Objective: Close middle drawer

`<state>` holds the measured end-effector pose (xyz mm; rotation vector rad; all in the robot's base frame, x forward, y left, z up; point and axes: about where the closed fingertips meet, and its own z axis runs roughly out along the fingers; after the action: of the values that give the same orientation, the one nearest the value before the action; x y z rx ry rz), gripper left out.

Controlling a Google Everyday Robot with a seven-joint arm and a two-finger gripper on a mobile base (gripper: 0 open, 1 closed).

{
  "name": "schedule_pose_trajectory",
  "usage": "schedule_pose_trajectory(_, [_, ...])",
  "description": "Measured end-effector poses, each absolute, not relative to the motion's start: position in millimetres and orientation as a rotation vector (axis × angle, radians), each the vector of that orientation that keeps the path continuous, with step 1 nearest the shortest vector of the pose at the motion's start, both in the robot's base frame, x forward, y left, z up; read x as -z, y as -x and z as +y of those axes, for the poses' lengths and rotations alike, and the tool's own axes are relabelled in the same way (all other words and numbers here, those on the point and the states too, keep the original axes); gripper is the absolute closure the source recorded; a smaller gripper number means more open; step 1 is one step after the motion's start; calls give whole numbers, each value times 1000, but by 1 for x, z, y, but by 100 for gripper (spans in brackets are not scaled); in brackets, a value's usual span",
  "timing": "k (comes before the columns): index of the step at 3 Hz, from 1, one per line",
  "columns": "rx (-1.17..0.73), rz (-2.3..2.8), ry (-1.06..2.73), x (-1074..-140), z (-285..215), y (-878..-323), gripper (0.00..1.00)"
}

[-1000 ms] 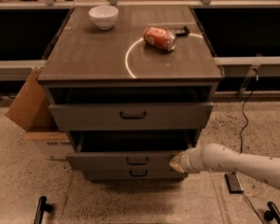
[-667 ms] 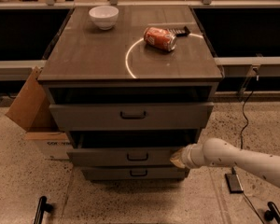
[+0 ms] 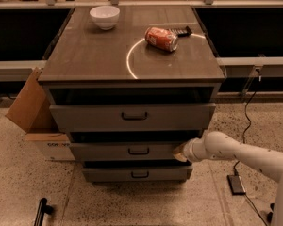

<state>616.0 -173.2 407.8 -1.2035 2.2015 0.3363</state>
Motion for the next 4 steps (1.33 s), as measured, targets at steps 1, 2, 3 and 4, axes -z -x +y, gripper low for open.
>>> schedule_pose_trajectory(1, [-341, 2208, 1202, -404, -174, -632, 100])
schedule_pose_trajectory(2, [-344, 2207, 1205, -403, -174, -632, 100])
schedule_pose_trajectory(3, [-344, 2207, 1205, -403, -174, -632, 100])
schedule_pose_trajectory(4, [-344, 2207, 1205, -403, -174, -632, 100])
